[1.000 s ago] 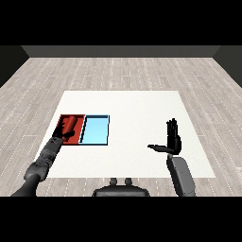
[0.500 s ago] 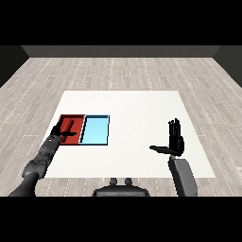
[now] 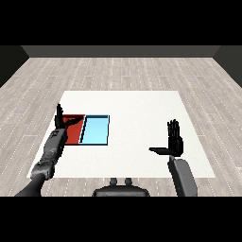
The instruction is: Pick the red can and put it in the red box
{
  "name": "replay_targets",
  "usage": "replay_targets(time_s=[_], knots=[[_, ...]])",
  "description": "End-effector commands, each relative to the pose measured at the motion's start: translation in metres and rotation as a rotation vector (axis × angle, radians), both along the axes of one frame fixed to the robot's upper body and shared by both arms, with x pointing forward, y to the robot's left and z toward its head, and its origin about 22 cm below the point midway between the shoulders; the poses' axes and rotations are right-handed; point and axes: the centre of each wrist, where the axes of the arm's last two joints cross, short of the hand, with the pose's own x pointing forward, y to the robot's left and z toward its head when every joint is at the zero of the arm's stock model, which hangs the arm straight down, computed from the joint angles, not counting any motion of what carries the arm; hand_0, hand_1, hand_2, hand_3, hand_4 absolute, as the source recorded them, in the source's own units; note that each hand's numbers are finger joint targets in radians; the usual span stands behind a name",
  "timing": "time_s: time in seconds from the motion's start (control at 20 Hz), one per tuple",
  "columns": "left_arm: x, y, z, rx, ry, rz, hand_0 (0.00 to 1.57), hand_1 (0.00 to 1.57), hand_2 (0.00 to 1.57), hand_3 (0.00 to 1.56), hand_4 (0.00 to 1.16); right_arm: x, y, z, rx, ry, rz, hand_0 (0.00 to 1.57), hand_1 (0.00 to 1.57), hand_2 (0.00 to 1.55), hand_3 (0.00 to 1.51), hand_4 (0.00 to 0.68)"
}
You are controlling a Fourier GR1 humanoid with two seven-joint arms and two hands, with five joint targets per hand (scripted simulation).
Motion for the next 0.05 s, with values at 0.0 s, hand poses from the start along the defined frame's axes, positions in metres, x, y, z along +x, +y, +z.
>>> replay_targets(time_s=[0.0], knots=[[-0.0014, -0.0172, 0.0040, -0.060, -0.278, -0.119, 0.00, 0.00, 0.00, 0.00, 0.00, -0.0034, -0.0024, 0.0012, 0.013, -0.017, 0.018, 0.00, 0.00, 0.00, 0.00, 0.000]])
